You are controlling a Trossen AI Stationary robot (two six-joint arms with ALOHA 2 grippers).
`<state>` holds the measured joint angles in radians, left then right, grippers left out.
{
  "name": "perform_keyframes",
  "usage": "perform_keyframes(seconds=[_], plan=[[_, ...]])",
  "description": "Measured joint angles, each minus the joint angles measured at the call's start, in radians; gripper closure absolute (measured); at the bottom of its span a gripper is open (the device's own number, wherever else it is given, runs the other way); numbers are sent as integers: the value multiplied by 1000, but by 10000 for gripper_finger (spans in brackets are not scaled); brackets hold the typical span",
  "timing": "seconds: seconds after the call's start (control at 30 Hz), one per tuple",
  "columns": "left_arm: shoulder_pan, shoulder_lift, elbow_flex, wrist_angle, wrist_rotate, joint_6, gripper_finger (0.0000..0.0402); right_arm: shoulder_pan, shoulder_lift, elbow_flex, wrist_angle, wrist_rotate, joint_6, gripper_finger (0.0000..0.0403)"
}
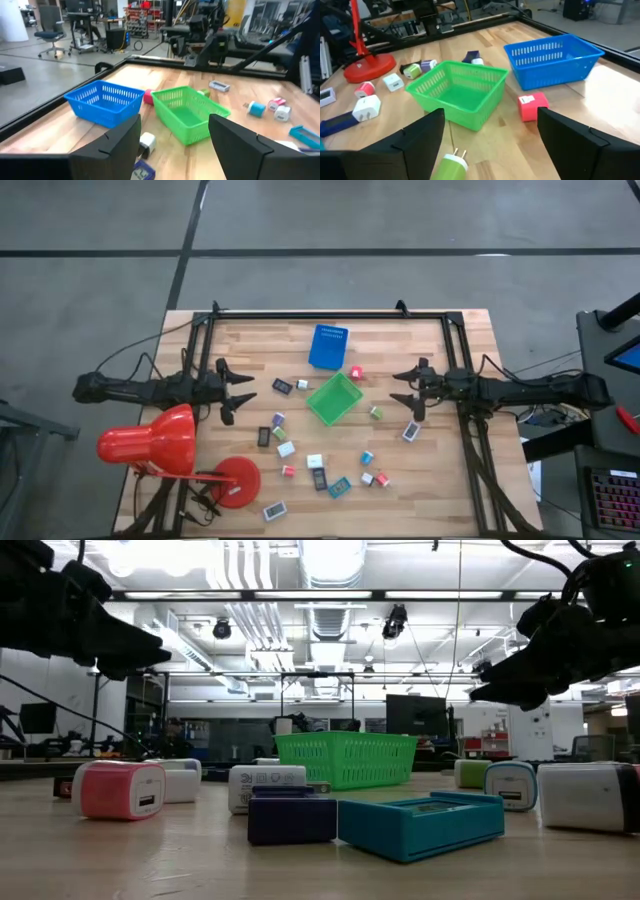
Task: Pick & Place Office items
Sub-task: Put the right small green charger adapter into the blue bin
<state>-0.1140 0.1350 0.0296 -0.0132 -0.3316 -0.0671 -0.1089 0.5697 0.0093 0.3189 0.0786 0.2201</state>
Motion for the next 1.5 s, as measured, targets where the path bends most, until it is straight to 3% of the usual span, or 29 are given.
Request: perform_keyframes(seconds=[0.33,0.97,1.3,1.5], plan=[[0,60,0,0,-11,7,162,34,206,50,41,36,-4,101],[0,75,-1,-2,-5,10,163,283,566,447,-534,157,203,101],[0,100,-2,-2,-2,10,163,329,697,460,-542,222,335,101],[0,101,-2,-2,-2,10,163,339,742,462,-453,237,356,101]])
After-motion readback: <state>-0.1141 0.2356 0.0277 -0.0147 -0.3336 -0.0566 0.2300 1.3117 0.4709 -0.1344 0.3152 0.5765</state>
